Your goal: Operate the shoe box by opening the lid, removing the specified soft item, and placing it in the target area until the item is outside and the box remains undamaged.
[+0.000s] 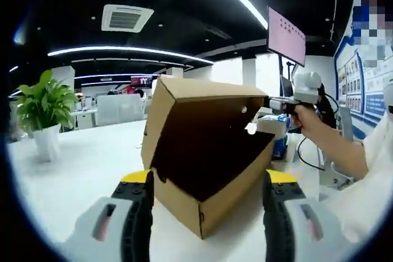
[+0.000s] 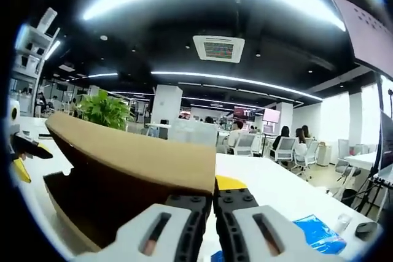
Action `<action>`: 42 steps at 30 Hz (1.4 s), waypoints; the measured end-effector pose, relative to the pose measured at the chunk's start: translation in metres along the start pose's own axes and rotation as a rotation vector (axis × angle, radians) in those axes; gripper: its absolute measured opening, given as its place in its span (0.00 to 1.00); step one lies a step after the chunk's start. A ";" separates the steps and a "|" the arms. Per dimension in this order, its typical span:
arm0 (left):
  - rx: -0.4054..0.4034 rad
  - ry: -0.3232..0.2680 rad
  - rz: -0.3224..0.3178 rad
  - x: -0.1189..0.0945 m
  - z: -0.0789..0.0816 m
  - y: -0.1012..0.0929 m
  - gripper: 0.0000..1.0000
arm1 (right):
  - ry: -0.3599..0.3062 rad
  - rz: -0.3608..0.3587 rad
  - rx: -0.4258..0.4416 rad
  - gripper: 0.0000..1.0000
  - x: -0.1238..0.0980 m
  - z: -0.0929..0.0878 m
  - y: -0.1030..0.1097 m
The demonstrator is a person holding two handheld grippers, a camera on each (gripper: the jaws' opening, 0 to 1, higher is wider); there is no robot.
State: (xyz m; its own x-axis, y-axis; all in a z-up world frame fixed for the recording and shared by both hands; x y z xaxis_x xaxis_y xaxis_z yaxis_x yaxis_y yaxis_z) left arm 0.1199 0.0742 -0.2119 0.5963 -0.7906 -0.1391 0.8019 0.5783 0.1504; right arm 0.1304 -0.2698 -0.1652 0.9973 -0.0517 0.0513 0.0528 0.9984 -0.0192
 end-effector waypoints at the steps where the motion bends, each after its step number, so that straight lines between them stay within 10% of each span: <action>1: -0.001 -0.002 -0.004 0.000 0.000 -0.001 0.74 | -0.003 -0.002 -0.004 0.00 -0.002 -0.001 0.001; 9: 0.063 0.043 -0.097 -0.004 0.004 -0.008 0.71 | -0.021 -0.005 -0.028 0.00 -0.008 -0.006 0.000; 14: -0.017 -0.035 -0.080 -0.009 0.015 -0.006 0.75 | -0.029 -0.013 -0.055 0.00 -0.011 -0.008 0.003; 24: 0.080 -0.084 -0.041 -0.018 0.033 -0.008 0.76 | -0.023 -0.012 -0.099 0.01 -0.019 -0.010 0.005; 42: 0.082 -0.038 -0.065 -0.012 0.035 -0.016 0.71 | -0.031 0.002 -0.171 0.02 -0.033 -0.017 0.008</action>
State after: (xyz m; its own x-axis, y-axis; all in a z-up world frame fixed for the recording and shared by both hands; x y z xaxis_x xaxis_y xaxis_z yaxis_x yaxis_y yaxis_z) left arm 0.0982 0.0675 -0.1783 0.5399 -0.8340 -0.1139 0.8320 0.5082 0.2224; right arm 0.0985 -0.2600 -0.1844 0.9955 -0.0464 0.0822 0.0613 0.9802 -0.1885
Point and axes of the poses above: the point that each gripper's makers call its tool centre point, and the gripper's own axes: x roughly forward along the fingers, y roughly to its left, z roughly out of its top, the point moved 9 cm from there along -x, roughly backward along the fingers, and after that the axes turned 9 degrees about x, right-handed, at the moved point
